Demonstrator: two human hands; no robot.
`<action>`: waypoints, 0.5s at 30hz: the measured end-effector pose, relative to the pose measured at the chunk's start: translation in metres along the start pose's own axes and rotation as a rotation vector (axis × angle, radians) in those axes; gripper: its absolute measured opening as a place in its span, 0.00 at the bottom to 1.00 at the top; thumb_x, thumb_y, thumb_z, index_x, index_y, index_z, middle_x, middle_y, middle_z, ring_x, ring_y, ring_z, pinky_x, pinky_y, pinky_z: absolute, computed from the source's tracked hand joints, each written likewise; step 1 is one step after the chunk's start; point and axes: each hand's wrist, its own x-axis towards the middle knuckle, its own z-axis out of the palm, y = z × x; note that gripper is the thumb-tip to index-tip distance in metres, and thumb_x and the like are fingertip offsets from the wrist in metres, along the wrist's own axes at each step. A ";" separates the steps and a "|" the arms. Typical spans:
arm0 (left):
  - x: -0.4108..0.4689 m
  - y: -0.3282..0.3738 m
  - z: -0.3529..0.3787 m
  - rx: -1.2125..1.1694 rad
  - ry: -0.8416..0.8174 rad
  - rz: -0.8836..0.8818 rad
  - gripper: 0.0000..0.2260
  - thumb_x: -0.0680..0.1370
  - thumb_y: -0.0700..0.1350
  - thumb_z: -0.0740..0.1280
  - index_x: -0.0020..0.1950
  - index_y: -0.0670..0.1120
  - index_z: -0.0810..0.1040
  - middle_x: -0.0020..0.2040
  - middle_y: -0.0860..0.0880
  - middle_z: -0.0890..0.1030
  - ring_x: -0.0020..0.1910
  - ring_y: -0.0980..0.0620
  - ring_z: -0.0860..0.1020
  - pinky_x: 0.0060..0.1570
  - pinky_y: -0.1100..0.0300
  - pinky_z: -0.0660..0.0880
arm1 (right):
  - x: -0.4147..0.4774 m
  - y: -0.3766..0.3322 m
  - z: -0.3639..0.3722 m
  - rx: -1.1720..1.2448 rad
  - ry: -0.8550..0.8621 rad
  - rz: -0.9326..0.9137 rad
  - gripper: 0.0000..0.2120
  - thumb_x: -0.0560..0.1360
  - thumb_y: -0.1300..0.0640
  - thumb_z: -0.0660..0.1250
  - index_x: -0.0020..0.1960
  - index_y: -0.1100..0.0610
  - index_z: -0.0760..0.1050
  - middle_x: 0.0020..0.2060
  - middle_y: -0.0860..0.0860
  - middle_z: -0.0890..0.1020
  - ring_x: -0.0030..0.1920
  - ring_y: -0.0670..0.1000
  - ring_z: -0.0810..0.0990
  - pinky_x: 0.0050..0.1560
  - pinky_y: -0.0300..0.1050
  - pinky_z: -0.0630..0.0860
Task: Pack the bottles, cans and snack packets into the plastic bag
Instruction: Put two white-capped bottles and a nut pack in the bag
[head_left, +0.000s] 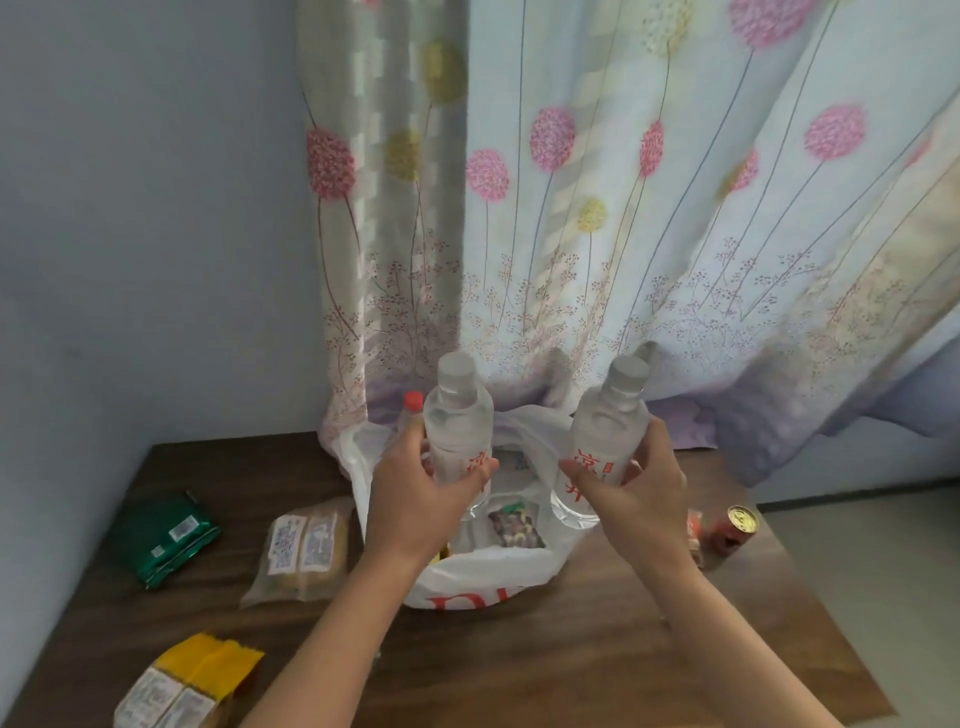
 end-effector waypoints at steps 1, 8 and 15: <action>0.003 -0.001 0.009 0.008 0.004 -0.008 0.27 0.68 0.60 0.81 0.63 0.63 0.75 0.55 0.68 0.80 0.52 0.74 0.76 0.44 0.76 0.73 | 0.005 0.006 0.000 0.001 -0.014 0.001 0.33 0.64 0.45 0.84 0.63 0.45 0.72 0.50 0.40 0.83 0.50 0.44 0.83 0.49 0.49 0.82; 0.033 -0.015 0.079 0.090 0.043 -0.085 0.24 0.67 0.57 0.82 0.58 0.65 0.74 0.49 0.66 0.81 0.51 0.70 0.79 0.44 0.75 0.74 | 0.046 0.051 0.016 0.036 -0.133 0.063 0.30 0.66 0.53 0.84 0.61 0.45 0.72 0.48 0.33 0.82 0.48 0.36 0.81 0.43 0.30 0.77; 0.072 -0.045 0.132 0.129 0.118 -0.163 0.26 0.67 0.52 0.83 0.59 0.59 0.73 0.51 0.61 0.82 0.51 0.62 0.81 0.47 0.58 0.78 | 0.090 0.088 0.056 0.071 -0.275 0.097 0.30 0.68 0.53 0.81 0.64 0.50 0.70 0.52 0.34 0.77 0.56 0.36 0.78 0.49 0.36 0.76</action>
